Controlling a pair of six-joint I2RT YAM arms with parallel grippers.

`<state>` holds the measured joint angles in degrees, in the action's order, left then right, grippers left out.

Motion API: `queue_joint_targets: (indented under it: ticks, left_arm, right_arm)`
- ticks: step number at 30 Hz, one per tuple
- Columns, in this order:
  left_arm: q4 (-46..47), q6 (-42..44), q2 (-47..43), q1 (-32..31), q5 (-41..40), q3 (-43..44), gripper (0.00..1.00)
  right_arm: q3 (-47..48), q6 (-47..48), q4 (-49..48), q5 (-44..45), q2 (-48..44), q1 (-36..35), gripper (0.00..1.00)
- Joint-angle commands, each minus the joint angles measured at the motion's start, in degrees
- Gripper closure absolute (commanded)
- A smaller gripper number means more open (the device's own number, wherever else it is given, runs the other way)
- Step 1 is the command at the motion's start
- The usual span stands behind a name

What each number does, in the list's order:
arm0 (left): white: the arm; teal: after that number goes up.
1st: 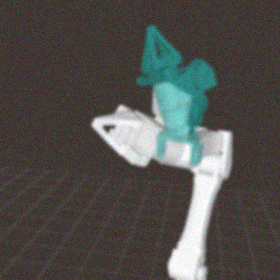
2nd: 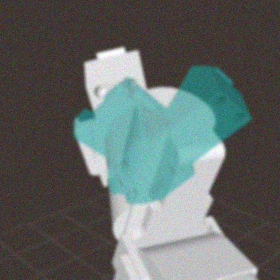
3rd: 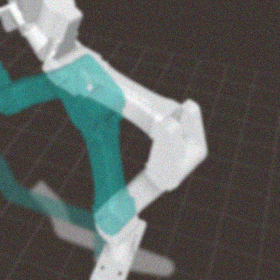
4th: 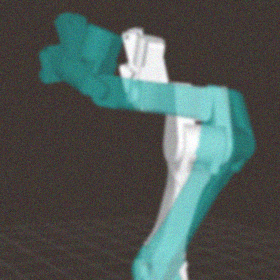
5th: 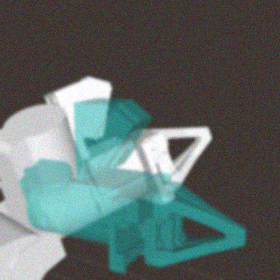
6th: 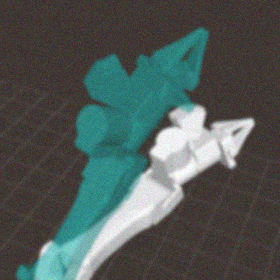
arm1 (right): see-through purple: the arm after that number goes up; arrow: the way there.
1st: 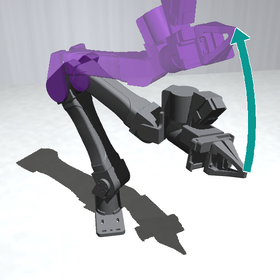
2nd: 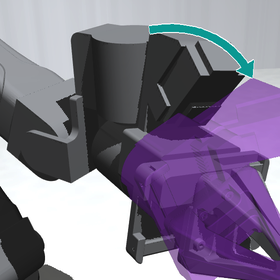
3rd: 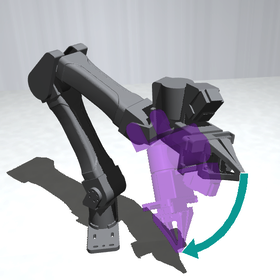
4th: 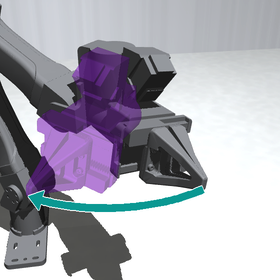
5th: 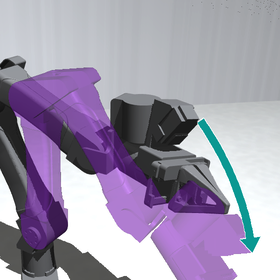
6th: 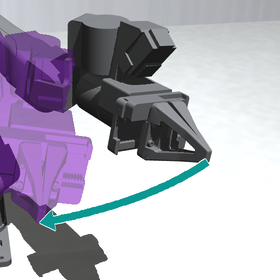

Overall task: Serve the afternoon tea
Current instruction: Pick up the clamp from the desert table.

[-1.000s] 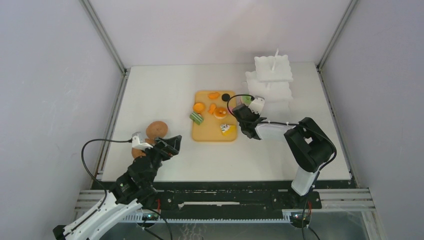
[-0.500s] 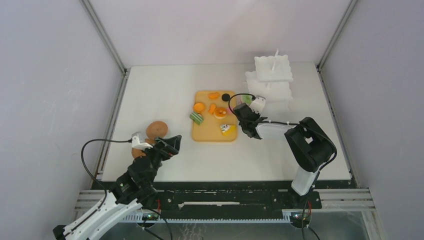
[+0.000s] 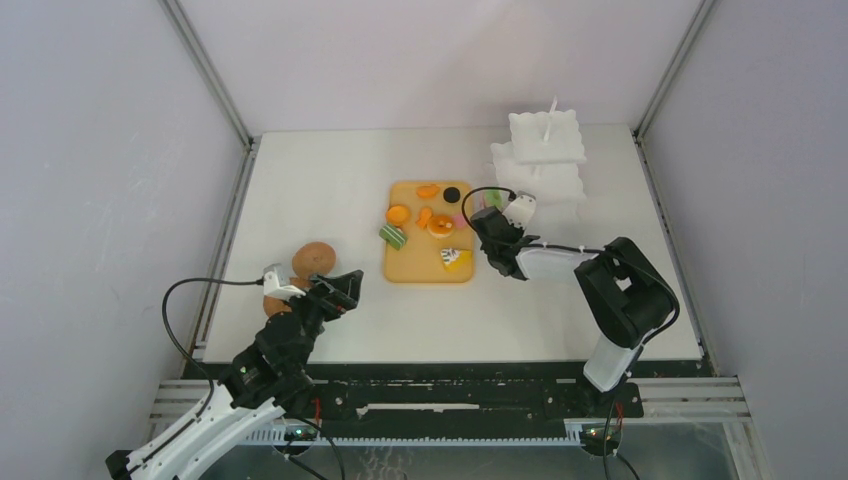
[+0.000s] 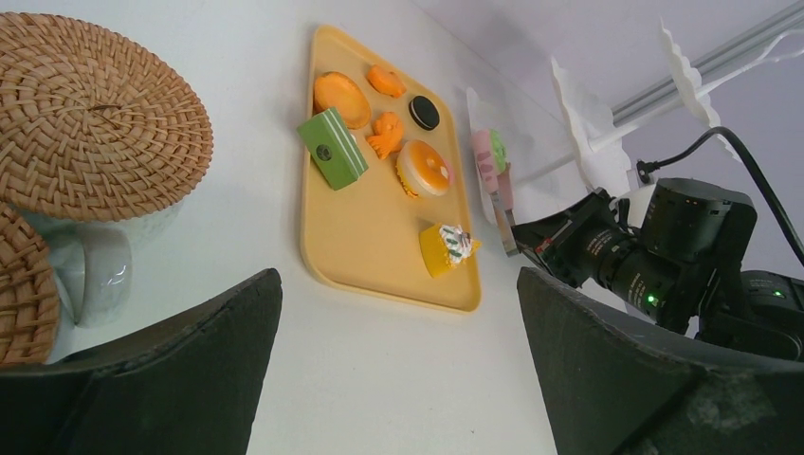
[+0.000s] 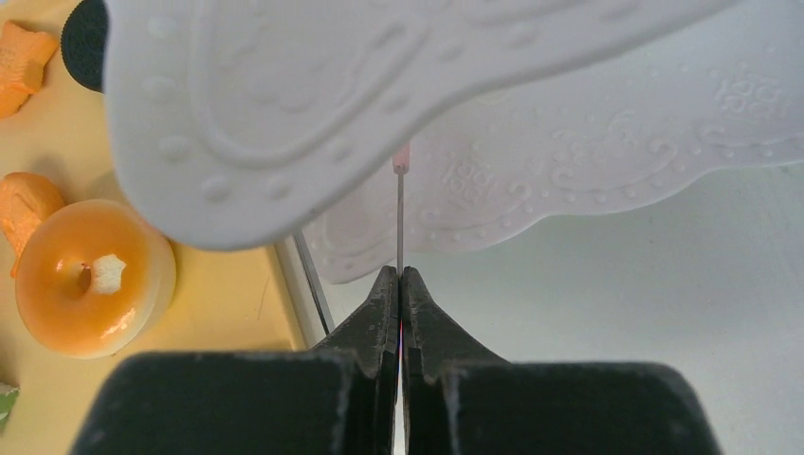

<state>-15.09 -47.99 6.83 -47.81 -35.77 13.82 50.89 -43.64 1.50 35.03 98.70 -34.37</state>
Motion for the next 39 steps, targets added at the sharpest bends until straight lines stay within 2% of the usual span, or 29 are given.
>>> queue_joint_targets:
  ticks: [1, 14, 39]
  left_arm:
    - [1.8, 0.4, 0.4, 0.2, 0.0, -0.2, 0.01]
    - [2.1, 0.1, 0.9, 0.2, 0.1, -0.1, 0.01]
    - [2.3, 0.4, 2.1, 0.2, 0.0, 0.7, 0.02]
  right_arm:
    - [-0.7, -1.2, -2.8, 1.0, -3.6, 0.8, 1.00]
    - [-2.1, -1.3, -3.0, 1.0, -5.1, 2.3, 1.00]
    - [-6.9, 0.1, -10.1, -2.5, -9.1, 4.3, 1.00]
